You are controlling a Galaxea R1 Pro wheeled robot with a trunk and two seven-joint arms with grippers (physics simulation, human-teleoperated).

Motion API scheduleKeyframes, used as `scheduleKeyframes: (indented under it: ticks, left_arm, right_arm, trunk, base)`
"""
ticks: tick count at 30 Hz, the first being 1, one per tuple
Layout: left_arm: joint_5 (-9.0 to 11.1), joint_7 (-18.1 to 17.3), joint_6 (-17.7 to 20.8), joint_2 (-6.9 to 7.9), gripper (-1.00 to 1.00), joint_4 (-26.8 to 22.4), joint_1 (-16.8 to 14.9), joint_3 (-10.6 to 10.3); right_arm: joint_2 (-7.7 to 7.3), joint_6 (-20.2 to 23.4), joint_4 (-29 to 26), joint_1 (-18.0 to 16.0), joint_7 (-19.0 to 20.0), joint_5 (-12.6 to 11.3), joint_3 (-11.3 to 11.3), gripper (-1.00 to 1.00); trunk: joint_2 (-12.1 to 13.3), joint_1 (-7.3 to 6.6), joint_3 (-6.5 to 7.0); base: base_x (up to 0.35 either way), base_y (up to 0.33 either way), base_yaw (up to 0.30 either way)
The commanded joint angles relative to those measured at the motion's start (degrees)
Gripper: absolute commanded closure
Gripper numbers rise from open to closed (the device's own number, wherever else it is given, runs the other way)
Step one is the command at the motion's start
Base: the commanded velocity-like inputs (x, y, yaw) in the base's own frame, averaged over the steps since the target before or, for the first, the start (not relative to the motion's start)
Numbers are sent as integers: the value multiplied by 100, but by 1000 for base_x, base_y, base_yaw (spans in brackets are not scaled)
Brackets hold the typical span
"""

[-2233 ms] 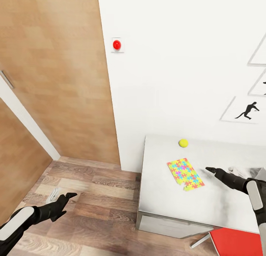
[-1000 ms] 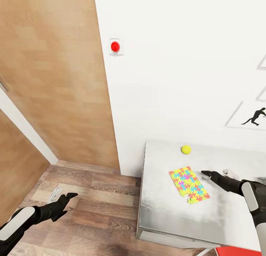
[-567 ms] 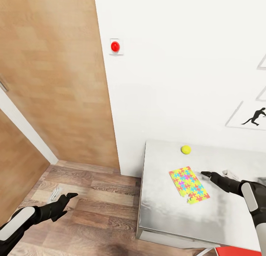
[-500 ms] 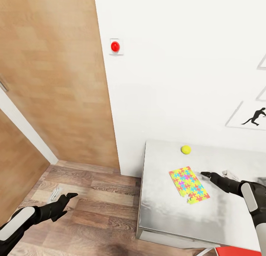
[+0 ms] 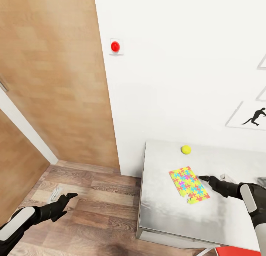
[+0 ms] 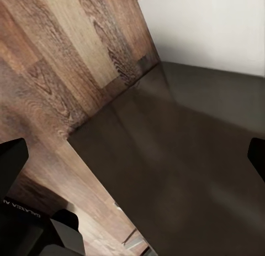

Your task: Put all the toys in the child's room - the three board games (two on the bed and one on the table), the two jigsaw puzzles on the table, and the tennis ball on the table - inside the toy box on the table in the child's room.

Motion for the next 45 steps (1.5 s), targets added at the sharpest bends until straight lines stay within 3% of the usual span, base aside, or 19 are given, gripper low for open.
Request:
scheduleKeyframes:
  ticks: [1,18,45]
  left_arm:
    - [61,51,-3,6,-100,-9,-5,-14]
    - [61,52,-3,6,-100,-7,-5,-14]
    - [60,52,-4,6,-100,-7,-5,-14]
  right_arm:
    - [0,49,1,-6,46,39,-17,-100]
    - [2,134,14,-6,45,37,-11,-100]
    - [2,142,15,-6,53,36,-11,-100]
  trunk:
    - [-11,3,-11]
    - [-11,3,-7]
    - [-11,3,60]
  base:
    - [0,0,0]
    - [0,0,16]
    - [0,0,200]
